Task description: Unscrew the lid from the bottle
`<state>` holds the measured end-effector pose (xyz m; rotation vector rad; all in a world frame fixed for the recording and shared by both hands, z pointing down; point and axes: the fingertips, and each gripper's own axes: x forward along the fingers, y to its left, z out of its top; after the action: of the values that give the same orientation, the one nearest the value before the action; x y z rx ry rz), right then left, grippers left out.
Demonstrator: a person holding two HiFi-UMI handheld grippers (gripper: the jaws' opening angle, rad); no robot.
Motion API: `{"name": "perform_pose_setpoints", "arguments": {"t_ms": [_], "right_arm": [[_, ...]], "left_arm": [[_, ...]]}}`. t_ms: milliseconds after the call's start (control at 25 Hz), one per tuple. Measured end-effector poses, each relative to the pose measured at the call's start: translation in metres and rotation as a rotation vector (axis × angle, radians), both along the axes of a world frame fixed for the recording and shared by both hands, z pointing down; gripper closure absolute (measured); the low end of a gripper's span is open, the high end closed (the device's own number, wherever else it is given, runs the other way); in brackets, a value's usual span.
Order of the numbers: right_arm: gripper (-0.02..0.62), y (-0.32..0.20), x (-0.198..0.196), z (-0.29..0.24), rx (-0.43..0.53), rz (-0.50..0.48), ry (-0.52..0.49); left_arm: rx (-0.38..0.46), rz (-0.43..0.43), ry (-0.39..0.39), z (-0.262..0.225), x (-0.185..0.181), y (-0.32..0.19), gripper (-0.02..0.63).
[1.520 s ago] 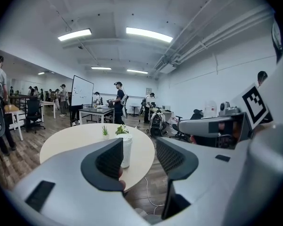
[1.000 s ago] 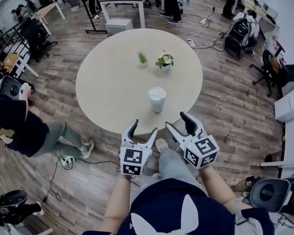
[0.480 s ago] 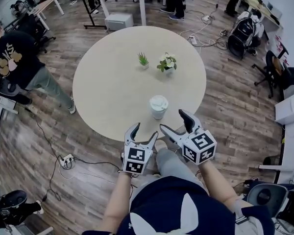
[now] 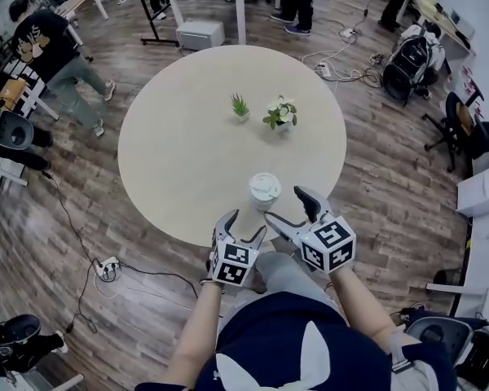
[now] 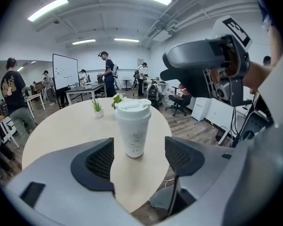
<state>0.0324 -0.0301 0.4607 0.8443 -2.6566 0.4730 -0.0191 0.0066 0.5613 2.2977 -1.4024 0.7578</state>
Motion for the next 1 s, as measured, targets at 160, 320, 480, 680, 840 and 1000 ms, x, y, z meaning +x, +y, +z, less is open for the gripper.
{"name": "perform_pose_setpoints", "arguments": {"t_ms": [160,320,480,680,840,1000], "right_arm": [[0.202,-0.014,-0.004,0.011,-0.012,-0.018,0.034],[0.176,-0.026,-0.012,0.028,-0.042,-0.046,0.095],[0.155,-0.032,-0.023,0.045,-0.073,-0.092,0.148],[0.161,-0.043,-0.031,0.060,-0.086,-0.129,0.203],[0.167,-0.047,-0.033,0.071,-0.098,-0.161,0.243],[0.175,-0.045,-0.041,0.082,-0.111,-0.196,0.289]], "left_arm": [[-0.024,-0.029,0.010,0.014,-0.002,-0.014,0.281],[-0.043,-0.011,0.010,0.029,0.005,-0.026,0.276],[-0.035,-0.014,0.009,0.041,0.008,-0.037,0.270],[-0.016,-0.018,-0.006,0.051,0.012,-0.051,0.270],[0.009,-0.022,0.007,0.059,0.017,-0.059,0.270],[0.014,-0.005,0.015,0.065,0.022,-0.064,0.270]]}}
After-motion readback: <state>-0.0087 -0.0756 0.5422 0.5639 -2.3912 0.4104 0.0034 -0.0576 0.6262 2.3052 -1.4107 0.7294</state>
